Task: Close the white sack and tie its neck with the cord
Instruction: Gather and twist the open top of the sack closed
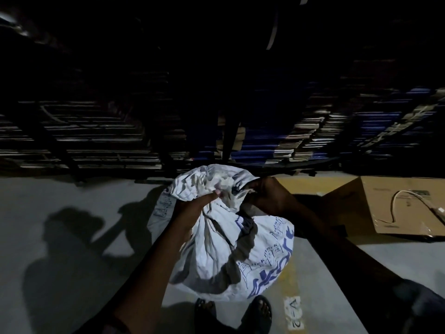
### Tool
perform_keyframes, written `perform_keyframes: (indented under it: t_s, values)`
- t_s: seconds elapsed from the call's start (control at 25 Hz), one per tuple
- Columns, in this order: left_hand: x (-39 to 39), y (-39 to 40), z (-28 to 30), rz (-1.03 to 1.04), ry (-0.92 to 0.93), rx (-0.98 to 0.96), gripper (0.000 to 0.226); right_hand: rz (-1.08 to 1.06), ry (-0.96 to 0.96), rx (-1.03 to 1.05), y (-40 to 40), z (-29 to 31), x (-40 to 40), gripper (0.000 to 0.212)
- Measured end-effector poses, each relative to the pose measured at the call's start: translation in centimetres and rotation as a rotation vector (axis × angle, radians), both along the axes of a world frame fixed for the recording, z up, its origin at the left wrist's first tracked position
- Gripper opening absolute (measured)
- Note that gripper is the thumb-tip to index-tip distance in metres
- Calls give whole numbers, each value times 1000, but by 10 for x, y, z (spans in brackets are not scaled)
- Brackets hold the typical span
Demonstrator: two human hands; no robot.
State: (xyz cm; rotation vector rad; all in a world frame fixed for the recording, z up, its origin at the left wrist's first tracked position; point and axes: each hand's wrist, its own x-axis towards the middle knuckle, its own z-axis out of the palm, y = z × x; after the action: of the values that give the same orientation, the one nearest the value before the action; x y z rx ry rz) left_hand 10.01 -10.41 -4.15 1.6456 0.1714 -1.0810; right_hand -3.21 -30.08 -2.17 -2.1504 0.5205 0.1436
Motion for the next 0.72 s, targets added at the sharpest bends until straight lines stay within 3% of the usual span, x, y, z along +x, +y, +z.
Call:
perform_keyframes:
  t_s: [0.16, 0.4, 0.52, 0.72]
  values:
    - [-11, -17, 14, -10, -107, -7, 29, -94, -15, 233, -4, 35, 3, 11]
    - [-25, -19, 17, -178, -38, -284, 32, -341, 84, 510, 3, 19, 11, 39]
    - [-24, -16, 9, -208, -43, -216, 43, -340, 145, 492, 3, 16, 23, 48]
    - [-33, -29, 3, 89, -166, -33, 60, -164, 249, 240, -9, 19, 34, 61]
